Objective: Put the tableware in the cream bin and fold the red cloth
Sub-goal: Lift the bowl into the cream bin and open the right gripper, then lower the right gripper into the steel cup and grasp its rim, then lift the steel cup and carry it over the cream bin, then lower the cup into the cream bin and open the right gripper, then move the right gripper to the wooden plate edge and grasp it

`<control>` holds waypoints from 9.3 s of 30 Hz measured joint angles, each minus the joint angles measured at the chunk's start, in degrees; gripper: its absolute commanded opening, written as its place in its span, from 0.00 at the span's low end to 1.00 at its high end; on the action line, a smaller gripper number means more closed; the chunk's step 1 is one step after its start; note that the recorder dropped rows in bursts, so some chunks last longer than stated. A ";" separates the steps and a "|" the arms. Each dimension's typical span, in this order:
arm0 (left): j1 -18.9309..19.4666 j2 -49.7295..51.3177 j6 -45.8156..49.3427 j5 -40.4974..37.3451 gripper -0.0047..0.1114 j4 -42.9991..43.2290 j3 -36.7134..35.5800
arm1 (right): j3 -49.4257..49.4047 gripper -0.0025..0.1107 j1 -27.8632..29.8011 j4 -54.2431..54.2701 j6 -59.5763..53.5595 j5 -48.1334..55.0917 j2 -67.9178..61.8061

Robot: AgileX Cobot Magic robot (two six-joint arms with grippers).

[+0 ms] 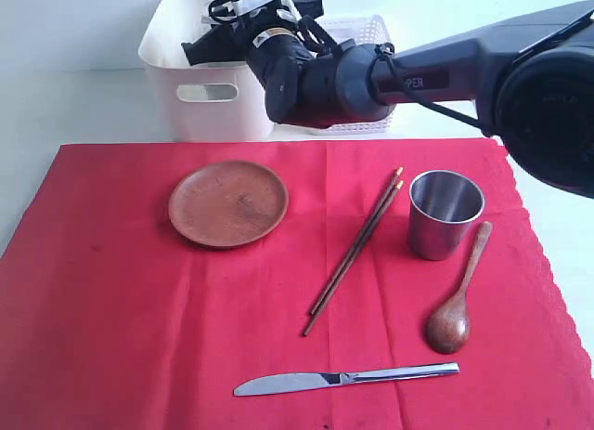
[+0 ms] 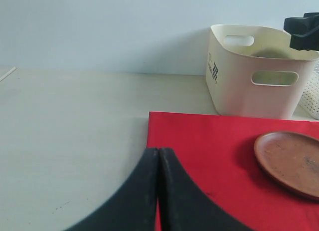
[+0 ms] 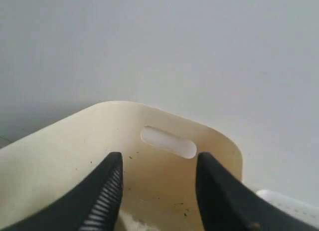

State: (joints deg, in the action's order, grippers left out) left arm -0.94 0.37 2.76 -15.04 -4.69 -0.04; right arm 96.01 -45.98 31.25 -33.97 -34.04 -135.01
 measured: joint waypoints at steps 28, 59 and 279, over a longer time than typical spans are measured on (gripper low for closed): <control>0.00 0.00 0.00 0.00 0.06 0.00 0.00 | 0.00 0.48 0.00 -1.54 -8.45 43.29 23.29; 0.00 0.00 0.00 0.00 0.06 0.00 0.00 | -0.26 0.48 12.55 -41.21 14.29 102.95 32.42; 0.00 0.00 0.00 0.00 0.06 0.00 0.00 | -22.32 0.02 7.23 -0.61 23.95 62.88 20.28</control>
State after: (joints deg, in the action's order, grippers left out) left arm -0.94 0.37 2.76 -15.04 -4.69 -0.04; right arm 73.69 -38.75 30.64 -10.03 28.84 -114.73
